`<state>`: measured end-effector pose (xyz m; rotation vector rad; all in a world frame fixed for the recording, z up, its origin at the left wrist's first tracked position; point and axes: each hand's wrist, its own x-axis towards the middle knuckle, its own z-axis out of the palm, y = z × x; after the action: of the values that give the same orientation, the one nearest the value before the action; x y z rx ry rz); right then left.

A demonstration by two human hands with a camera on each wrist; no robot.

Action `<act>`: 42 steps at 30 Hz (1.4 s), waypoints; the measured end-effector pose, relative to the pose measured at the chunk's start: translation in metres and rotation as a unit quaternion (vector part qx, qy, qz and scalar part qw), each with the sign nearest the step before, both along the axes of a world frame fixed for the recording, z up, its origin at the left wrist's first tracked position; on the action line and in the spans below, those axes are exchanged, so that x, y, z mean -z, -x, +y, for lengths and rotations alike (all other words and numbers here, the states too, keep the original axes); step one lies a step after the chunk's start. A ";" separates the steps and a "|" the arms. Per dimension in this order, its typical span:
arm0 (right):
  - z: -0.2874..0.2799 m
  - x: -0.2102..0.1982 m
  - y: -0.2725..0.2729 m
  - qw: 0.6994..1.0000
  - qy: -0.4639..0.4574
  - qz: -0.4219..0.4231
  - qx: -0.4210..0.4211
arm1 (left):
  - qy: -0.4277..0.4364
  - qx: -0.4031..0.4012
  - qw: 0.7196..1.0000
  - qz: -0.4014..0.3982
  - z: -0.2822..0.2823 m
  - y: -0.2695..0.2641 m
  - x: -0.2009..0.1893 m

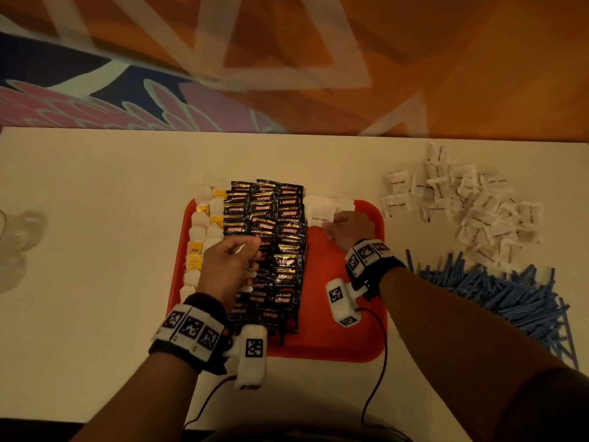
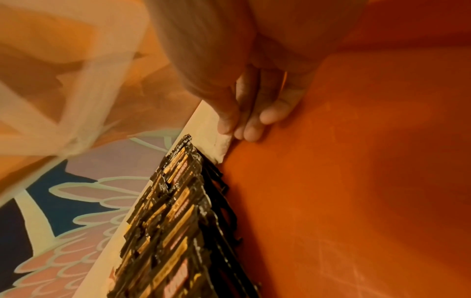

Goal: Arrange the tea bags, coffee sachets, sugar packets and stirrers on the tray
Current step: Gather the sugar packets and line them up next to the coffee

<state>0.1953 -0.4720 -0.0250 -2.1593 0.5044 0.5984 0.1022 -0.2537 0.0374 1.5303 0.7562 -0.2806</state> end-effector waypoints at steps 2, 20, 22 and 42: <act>0.002 0.001 0.000 1.000 0.016 -0.007 -0.016 | 0.003 -0.001 1.000 0.001 0.000 -0.001 0.000; -0.015 -0.015 0.021 0.999 0.011 -0.047 -0.013 | 0.128 -0.006 0.991 0.024 -0.021 -0.003 -0.016; -0.015 -0.029 0.029 0.996 -0.026 -0.075 -0.037 | 0.170 -0.004 0.985 0.023 -0.027 -0.004 -0.022; -0.035 -0.137 0.081 0.958 -0.217 -0.157 -0.105 | 0.285 0.119 0.951 -0.024 -0.084 0.025 -0.078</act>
<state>0.1146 -0.5065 0.1120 -1.8432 -0.0328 0.4193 0.0768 -0.3381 0.1157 1.0672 0.3982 -0.5857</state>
